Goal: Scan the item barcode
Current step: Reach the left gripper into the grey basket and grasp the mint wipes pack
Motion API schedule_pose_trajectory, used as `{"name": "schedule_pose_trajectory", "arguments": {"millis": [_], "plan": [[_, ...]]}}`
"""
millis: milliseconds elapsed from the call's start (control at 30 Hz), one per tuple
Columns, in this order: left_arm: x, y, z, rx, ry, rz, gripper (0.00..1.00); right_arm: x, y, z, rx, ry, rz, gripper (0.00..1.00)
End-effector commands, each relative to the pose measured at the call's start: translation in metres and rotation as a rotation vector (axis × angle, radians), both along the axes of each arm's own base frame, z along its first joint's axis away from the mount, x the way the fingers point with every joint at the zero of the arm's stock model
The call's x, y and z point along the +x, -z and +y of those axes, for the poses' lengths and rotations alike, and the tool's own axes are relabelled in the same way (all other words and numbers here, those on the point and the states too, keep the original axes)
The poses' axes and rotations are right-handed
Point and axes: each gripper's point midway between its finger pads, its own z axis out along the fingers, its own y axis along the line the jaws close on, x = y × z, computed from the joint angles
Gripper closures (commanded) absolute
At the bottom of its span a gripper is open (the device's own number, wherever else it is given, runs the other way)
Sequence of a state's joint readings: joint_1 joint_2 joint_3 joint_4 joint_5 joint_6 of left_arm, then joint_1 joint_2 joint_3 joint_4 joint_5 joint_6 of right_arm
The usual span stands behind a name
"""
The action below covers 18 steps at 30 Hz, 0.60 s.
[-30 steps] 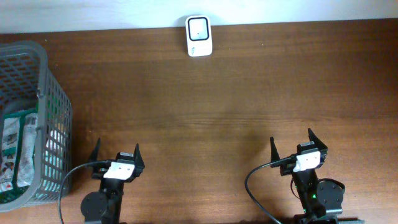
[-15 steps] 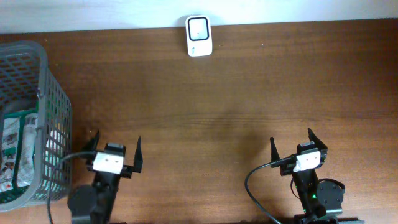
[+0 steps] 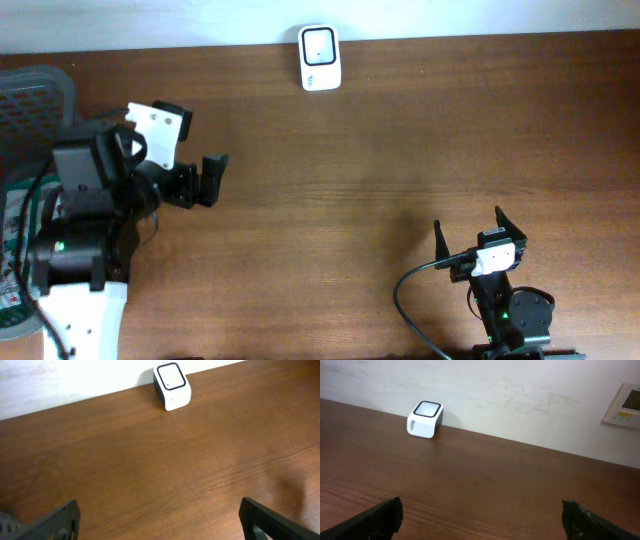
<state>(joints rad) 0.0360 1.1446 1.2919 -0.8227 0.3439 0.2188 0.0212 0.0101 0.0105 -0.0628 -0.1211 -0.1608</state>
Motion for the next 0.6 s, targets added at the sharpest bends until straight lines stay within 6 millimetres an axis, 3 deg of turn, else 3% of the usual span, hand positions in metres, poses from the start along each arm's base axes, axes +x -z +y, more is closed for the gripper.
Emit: {"name": "schedule_pose_trajectory", "arguments": {"millis": [0,67,133,200,333,433,567], "plan": [[0.013,-0.020,0.015,-0.071,-0.129,-0.027,0.05,0.000,0.002,0.001,0.004,-0.004,0.004,0.02],[0.012,-0.041,0.046,-0.088,-0.303,-0.042,0.05,0.000,0.002,0.001,0.004,-0.004,0.004,0.02],[-0.008,-0.072,0.107,-0.088,-0.589,-0.061,0.05,0.000,0.002,0.001,0.004,-0.004,0.004,0.02],[-0.039,-0.078,0.164,-0.139,-0.866,-0.041,0.07,0.000,0.002,0.001,0.004,-0.004,0.004,0.02],[-0.084,-0.052,0.240,-0.264,-1.247,0.043,0.12,0.000,0.002,0.001,0.004,-0.004,0.004,0.02],[-0.101,-0.015,0.287,-0.333,-1.438,0.147,0.20,0.000,0.002,0.001,0.004,-0.004,0.004,0.02],[-0.097,0.039,0.311,-0.354,-1.484,0.344,0.21,0.000,0.002,0.001,0.004,-0.004,0.004,0.02]]}}
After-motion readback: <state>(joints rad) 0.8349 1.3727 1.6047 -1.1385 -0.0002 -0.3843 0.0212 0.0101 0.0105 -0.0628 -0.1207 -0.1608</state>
